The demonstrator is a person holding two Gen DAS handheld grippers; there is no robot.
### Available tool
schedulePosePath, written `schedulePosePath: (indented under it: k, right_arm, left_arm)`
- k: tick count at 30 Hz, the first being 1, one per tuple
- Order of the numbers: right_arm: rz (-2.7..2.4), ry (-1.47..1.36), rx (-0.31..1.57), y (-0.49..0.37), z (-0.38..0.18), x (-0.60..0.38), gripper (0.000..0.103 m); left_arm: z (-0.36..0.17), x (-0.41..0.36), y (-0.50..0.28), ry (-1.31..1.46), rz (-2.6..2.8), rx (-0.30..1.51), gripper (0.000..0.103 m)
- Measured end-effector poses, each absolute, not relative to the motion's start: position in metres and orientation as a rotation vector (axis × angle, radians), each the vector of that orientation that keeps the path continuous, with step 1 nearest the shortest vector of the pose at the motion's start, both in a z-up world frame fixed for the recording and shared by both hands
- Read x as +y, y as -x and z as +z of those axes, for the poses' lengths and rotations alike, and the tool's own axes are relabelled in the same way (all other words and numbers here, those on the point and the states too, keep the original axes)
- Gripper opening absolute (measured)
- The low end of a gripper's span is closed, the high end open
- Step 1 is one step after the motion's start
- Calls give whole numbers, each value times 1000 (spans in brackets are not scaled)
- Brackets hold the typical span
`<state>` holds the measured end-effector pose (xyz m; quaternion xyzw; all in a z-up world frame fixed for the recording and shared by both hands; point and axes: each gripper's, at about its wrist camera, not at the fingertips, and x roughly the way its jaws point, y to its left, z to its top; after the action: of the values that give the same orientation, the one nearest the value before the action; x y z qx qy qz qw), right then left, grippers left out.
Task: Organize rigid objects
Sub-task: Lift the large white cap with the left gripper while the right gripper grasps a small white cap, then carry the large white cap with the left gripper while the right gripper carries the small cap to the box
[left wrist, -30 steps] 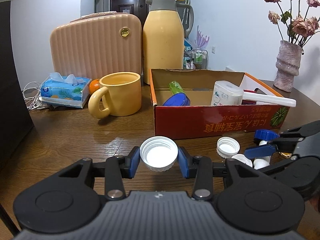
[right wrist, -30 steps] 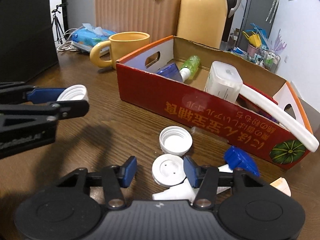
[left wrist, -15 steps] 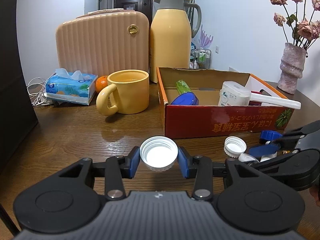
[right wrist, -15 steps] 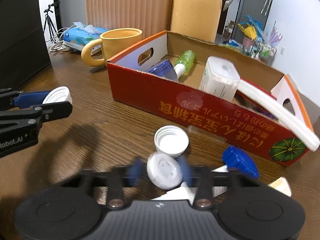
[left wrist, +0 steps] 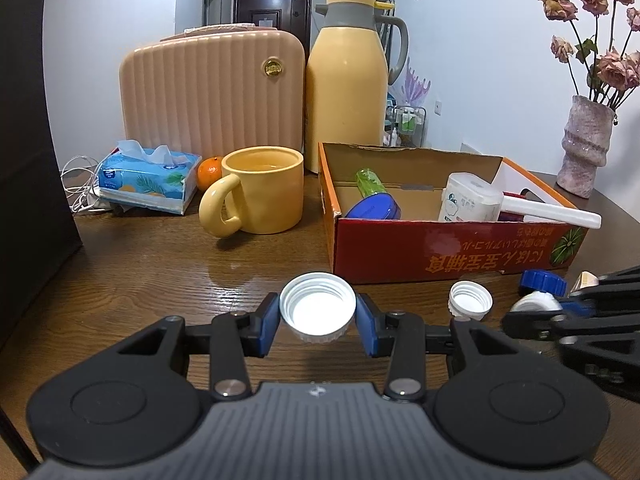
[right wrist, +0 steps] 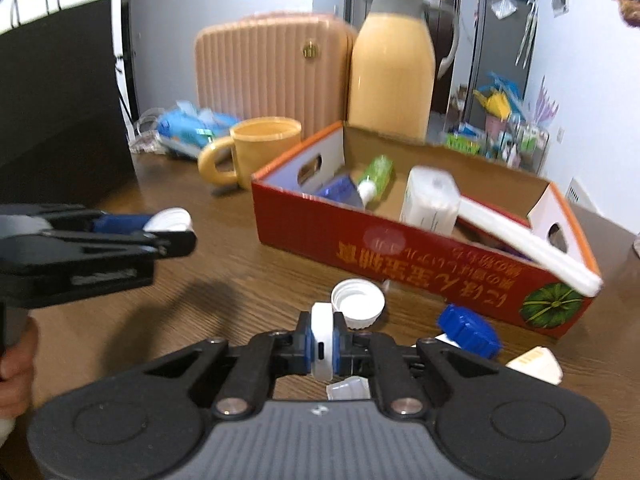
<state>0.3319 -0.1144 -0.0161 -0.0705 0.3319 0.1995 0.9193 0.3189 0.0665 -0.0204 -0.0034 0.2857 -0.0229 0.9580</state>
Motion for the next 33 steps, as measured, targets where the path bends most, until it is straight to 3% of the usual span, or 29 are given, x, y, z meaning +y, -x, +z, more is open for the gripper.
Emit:
schedulePosePath:
  k: [33]
  right_arm:
    - [325,-19,440,-288,21,-204,9]
  left_arm:
    - [14,-5,-283,8,-87,468,41]
